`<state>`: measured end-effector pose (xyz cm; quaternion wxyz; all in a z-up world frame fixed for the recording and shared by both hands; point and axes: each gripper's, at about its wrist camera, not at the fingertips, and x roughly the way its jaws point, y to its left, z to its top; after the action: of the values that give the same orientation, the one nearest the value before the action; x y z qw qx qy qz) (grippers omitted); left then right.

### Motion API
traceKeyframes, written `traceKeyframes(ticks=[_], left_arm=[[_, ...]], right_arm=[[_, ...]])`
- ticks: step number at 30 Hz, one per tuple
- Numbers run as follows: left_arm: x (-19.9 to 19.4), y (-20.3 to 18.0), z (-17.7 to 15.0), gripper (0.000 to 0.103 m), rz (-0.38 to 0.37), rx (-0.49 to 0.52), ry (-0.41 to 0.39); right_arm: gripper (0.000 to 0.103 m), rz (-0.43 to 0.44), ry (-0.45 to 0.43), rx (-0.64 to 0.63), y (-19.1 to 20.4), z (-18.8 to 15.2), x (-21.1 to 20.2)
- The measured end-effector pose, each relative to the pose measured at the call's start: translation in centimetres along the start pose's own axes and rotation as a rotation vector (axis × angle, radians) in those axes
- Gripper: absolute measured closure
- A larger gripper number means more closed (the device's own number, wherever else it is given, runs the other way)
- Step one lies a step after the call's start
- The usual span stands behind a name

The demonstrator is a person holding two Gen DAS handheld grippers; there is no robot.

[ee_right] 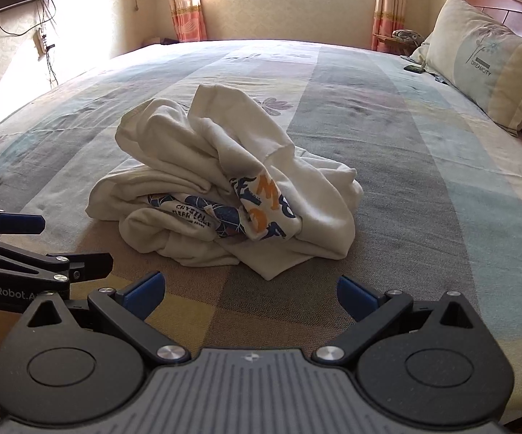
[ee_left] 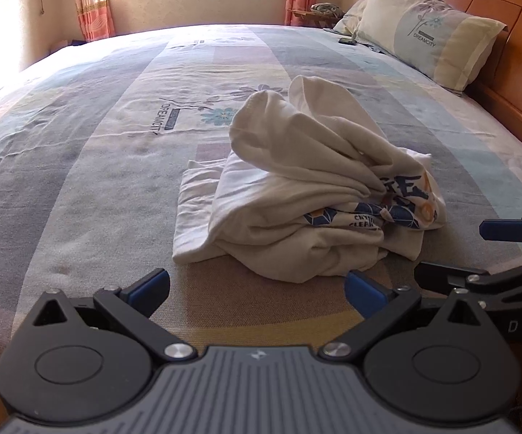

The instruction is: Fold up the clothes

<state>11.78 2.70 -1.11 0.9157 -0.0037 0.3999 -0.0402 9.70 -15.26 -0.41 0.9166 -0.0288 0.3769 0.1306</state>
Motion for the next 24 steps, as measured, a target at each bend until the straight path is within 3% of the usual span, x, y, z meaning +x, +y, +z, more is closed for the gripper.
traceKeyframes(ticks=[13, 19, 24], left_arm=[[5.6, 1.6, 6.5, 0.001, -0.048, 0.049, 0.111], [7.6, 2.7, 6.3, 0.000, -0.135, 0.044, 0.175], [8.5, 3.7, 5.4, 0.000, -0.195, 0.026, 0.186]], right_arm=[[0.000, -0.038, 0.111, -0.044, -1.1, 7.4, 5.2], [0.000, -0.010, 0.214, -0.123, -1.4, 8.4, 8.8], [0.000, 0.053, 0.244, -0.179, -1.7, 8.1, 10.0]])
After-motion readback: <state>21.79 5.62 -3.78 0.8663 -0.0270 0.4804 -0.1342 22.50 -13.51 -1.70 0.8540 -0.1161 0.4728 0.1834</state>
